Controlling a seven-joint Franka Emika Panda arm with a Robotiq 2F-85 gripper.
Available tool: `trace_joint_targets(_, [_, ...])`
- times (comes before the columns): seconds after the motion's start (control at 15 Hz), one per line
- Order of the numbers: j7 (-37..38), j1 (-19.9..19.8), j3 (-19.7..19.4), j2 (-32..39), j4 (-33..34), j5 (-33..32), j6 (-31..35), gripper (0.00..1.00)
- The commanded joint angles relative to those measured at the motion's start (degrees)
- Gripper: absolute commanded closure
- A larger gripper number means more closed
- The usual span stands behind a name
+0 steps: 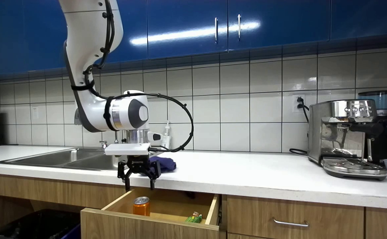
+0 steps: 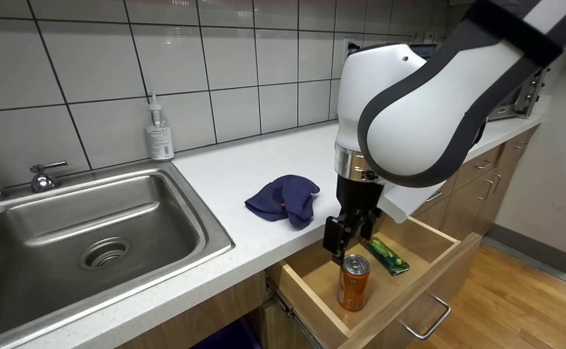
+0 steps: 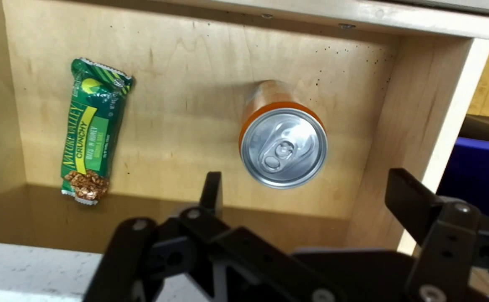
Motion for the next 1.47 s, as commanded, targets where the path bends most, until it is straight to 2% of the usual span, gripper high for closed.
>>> trace_joint_targets(0.0, [0.08,-0.38,0.37,-0.03,0.06,-0.14,-0.19,0.0])
trace_joint_targets(0.33, [0.08,-0.38,0.37,-0.03,0.0,-0.14,-0.19,0.0])
trace_joint_targets(0.4, [-0.89,-0.82,1.15,-1.03,-0.5,1.41,-0.47,0.0])
trace_joint_targets(0.8, [0.09,-0.36,2.51,-7.47,-5.81,3.82,1.62,0.0])
trace_joint_targets(1.4, [4.55,0.22,2.7,-15.34,-13.79,3.32,1.99,0.0])
